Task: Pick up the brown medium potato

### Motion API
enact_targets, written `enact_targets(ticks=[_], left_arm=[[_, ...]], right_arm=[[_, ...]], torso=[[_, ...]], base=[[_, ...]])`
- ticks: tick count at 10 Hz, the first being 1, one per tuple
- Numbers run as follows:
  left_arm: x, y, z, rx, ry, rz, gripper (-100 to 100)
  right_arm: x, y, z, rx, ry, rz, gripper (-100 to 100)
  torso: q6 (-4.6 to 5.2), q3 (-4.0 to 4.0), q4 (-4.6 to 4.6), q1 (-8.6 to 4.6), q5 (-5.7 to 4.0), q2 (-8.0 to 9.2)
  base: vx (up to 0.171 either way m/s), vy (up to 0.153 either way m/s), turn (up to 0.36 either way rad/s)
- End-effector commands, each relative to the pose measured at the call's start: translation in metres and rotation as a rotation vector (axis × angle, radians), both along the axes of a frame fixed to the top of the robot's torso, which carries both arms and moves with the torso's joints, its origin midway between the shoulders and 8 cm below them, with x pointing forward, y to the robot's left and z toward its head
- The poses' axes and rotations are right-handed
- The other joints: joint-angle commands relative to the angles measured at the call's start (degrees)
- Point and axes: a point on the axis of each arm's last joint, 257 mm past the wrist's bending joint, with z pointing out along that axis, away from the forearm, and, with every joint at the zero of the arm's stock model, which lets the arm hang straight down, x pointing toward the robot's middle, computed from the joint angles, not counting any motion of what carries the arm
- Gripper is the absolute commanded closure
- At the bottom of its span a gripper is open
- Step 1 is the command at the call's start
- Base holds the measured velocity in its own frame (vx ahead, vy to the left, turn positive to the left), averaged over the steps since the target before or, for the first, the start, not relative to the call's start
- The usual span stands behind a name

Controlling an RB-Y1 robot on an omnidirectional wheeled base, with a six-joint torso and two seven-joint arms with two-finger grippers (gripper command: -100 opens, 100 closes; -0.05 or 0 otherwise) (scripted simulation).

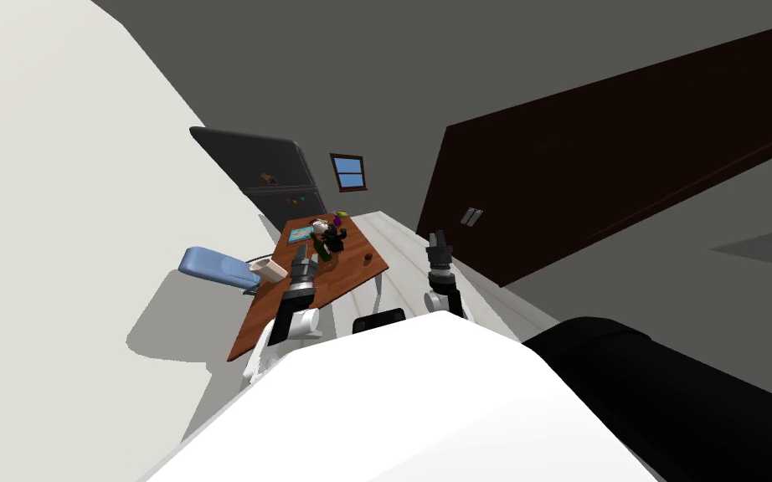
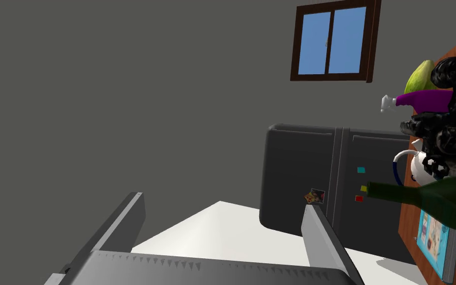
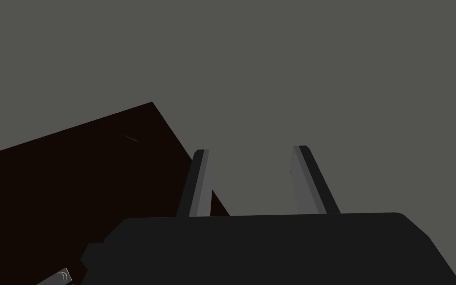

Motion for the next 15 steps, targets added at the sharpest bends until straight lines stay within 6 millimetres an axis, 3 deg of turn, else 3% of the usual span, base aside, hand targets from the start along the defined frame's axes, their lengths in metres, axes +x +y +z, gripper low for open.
enact_targets(ticks=[1,4,8,9,11,12,15], left_arm=[[0.0,0.0,0.0,0.0,0.0,0.0,-100],[0.0,0.0,0.0,0.0,0.0,0.0,-100],[-0.006,0.01,-0.022,0.11,0.063,0.014,-100],[-0.011,0.02,-0.036,0.154,0.104,0.02,-100],[-0.011,0.018,-0.036,0.18,0.106,0.022,-100],[-0.017,0.031,-0.053,0.231,0.156,0.028,-100],[-0.017,0.029,-0.054,0.263,0.158,0.031,-100]], right_arm=[[0.0,0.0,0.0,0.0,0.0,0.0,0],[0.0,0.0,0.0,0.0,0.0,0.0,0],[0.0,0.0,0.0,0.0,0.0,0.0,0],[0.0,0.0,0.0,0.0,0.0,0.0,0],[0.0,0.0,0.0,0.0,0.0,0.0,0],[0.0,0.0,0.0,0.0,0.0,0.0,0],[0.0,0.0,0.0,0.0,0.0,0.0,0]], torso=[[0.0,0.0,0.0,0.0,0.0,0.0],[0.0,0.0,0.0,0.0,0.0,0.0],[-0.06,0.06,0.02,-0.04,0.0,0.1],[0.0,0.03,0.01,-0.01,0.0,0.05],[-0.03,0.01,0.0,0.01,0.01,0.01],[0.01,0.0,0.0,0.01,0.01,0.01],[0.01,-0.08,-0.03,0.1,0.03,-0.14]], base=[[-0.001,0.007,0.021],[0.0,0.002,0.006],[-0.011,-0.007,0.36],[-0.001,0.005,0.307],[0.002,0.003,0.311],[0.004,0.018,0.272],[0.036,0.027,0.163]])
